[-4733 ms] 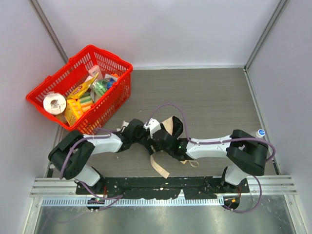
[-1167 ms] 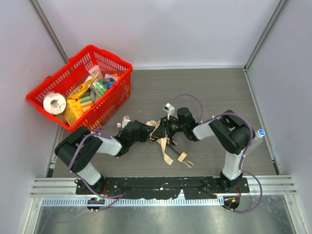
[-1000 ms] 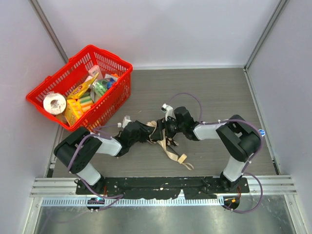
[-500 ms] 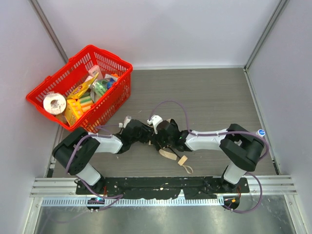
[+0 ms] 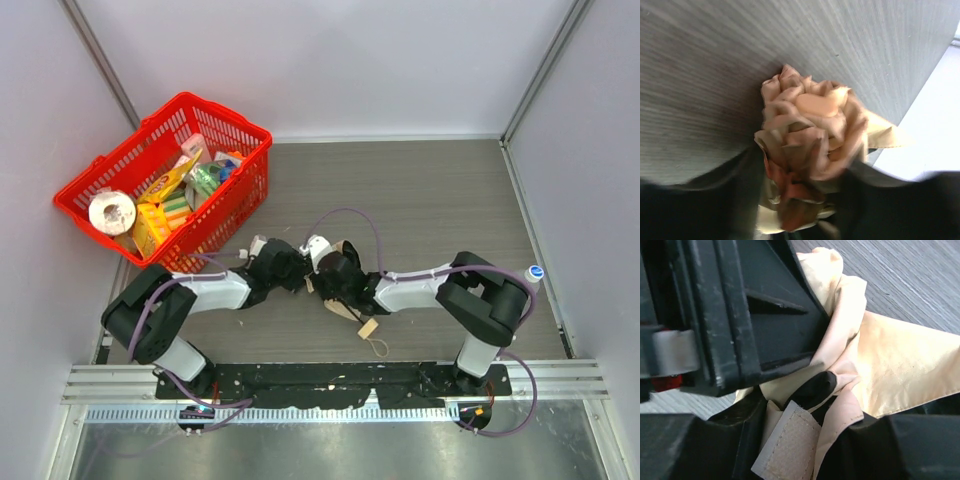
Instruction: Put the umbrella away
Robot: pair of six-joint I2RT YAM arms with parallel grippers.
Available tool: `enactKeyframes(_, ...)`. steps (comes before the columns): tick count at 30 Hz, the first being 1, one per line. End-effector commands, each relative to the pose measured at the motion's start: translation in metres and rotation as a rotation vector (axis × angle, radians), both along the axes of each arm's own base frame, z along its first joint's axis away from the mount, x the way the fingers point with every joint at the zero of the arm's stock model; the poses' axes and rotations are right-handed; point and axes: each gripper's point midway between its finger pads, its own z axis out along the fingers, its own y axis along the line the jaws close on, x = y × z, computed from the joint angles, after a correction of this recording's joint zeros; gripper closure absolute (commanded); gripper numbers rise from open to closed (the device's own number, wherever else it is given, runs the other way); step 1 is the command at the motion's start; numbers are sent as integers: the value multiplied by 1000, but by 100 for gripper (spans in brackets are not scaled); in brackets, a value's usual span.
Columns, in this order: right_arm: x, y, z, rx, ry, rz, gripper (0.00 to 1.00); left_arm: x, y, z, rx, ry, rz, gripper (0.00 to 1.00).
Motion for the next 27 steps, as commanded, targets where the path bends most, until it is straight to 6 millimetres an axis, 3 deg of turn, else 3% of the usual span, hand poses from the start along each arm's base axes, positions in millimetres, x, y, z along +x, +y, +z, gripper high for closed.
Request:
enactKeyframes(1, -51, -18, -57, 120, 363, 109, 99, -34, 18, -29, 120, 71, -85, 29)
enactKeyframes(2, -60, -10, -50, 193, 428, 152, 99, -32, 19, -26, 129, 46, -93, 11)
enactKeyframes(3, -53, -11, -44, 250, 435, 150, 99, -31, 20, -22, 135, 23, -102, 1)
enactKeyframes(6, -63, -3, -23, 423, 555, 211, 99, -31, 22, -21, 157, 2, -119, 0)
enactKeyframes(8, -58, -3, -10, 526, 617, 223, 99, -33, 24, -26, 171, 18, -119, 0)
enactKeyframes(15, -58, 16, 21, 749, 754, 300, 99, -30, 21, -58, 220, 84, -129, 1)
enactKeyframes(19, -60, 23, 23, 810, 823, 314, 99, -27, 15, -69, 219, 71, -147, 18)
enactKeyframes(25, -62, 25, 15, 817, 868, 312, 99, -29, 22, -66, 199, -8, -139, 78)
enactKeyframes(27, -60, 23, 12, 801, 859, 293, 99, -30, 25, -65, 208, -10, -144, 86)
